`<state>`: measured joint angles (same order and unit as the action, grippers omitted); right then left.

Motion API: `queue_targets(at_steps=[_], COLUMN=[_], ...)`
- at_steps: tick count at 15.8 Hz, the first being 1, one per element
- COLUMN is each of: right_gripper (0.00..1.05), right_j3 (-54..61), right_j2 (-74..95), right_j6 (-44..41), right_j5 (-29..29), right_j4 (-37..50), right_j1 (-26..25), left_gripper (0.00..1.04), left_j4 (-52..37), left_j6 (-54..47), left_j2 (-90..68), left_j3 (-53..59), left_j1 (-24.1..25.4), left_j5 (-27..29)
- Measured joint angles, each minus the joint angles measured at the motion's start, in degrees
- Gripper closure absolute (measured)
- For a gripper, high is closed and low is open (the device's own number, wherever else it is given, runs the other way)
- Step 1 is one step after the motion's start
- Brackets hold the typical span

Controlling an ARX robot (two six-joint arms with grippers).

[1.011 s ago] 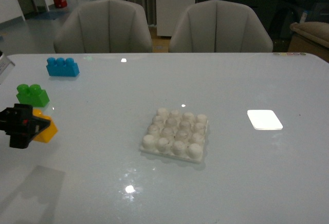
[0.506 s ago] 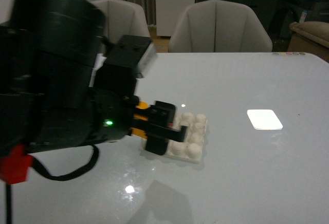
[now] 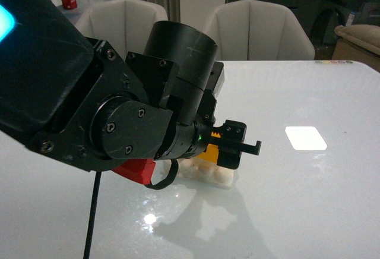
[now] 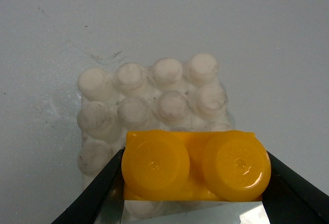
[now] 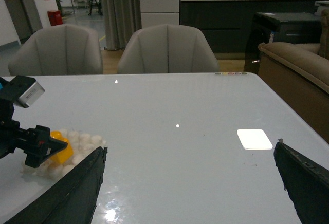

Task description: Insert yellow block into base center

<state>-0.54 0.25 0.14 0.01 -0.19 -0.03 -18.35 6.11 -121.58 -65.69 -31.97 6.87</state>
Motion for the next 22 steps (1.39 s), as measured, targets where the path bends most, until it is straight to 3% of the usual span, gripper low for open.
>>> queue_targets(at_steps=[14,22], right_gripper=[0.06,0.06], right_j3=[0.0,0.0], right_j2=[0.0,0.0], right_j6=[0.0,0.0], right_j5=[0.0,0.0], right_j4=[0.0,0.0], right_j1=[0.0,0.0], left_gripper=[0.4,0.41], left_j4=[0.5,6.0], left_j6=[4.0,0.8], left_j2=[-5.4,-6.3], left_j3=[-4.2,-6.0], left_j1=[1.4,1.2], left_j5=[0.4,-0.9])
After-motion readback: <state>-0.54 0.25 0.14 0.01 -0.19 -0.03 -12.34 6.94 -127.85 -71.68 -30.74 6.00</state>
